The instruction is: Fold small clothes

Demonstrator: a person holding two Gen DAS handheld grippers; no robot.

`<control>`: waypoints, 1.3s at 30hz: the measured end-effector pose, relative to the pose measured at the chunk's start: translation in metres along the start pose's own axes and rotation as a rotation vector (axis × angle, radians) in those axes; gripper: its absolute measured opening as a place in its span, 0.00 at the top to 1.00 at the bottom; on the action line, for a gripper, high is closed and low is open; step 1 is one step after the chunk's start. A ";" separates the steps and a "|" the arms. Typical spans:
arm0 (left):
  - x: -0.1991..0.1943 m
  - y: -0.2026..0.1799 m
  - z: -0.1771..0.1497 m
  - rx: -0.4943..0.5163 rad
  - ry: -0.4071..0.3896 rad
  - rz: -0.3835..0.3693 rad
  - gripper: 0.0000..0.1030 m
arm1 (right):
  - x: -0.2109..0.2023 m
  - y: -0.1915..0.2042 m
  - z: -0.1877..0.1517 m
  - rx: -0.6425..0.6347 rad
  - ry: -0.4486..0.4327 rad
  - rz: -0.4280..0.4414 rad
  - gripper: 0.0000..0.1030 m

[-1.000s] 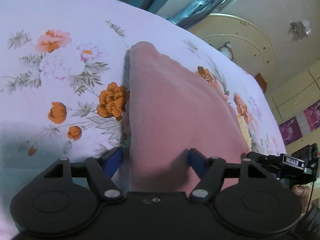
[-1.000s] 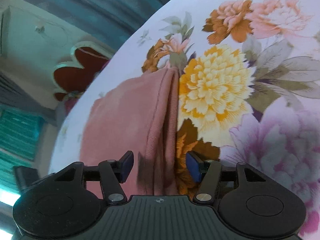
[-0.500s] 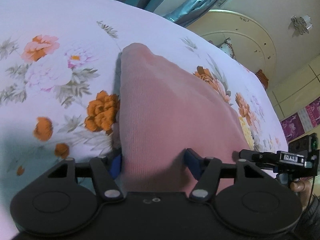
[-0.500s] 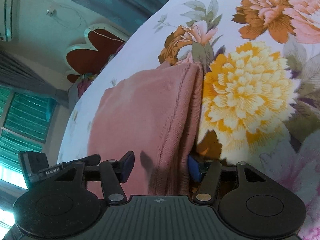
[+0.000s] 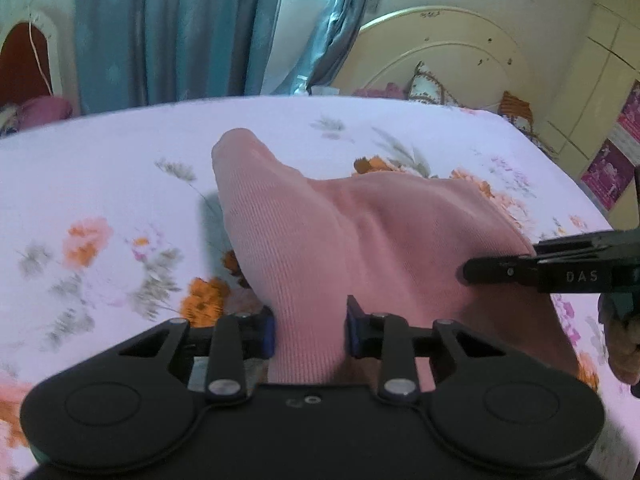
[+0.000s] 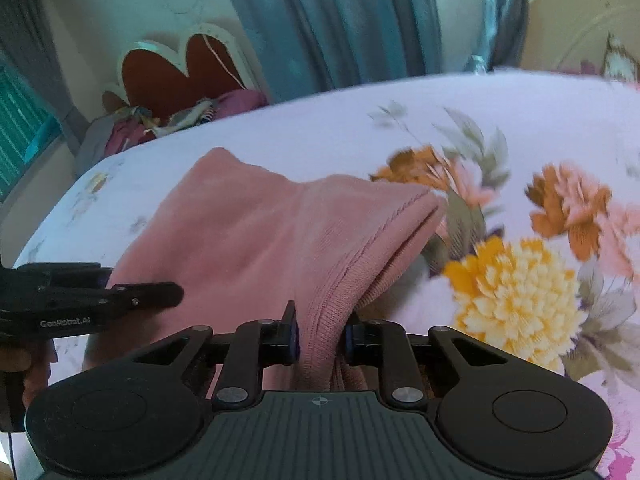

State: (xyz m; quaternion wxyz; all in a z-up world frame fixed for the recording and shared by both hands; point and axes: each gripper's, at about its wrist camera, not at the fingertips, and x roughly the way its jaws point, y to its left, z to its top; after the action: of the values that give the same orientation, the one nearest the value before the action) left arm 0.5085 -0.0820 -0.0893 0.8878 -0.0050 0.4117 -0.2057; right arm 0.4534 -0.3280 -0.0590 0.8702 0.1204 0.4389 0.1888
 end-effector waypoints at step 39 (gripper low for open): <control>-0.125 0.291 -0.047 -0.039 -0.143 0.047 0.56 | 0.157 0.240 0.008 -0.013 -0.036 -0.101 0.60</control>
State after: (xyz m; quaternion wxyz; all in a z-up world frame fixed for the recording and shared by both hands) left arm 0.5074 0.2384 -0.0815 0.9193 -0.0270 0.3511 -0.1757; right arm 0.4919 -0.0441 -0.0774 0.8871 0.0959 0.4275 0.1455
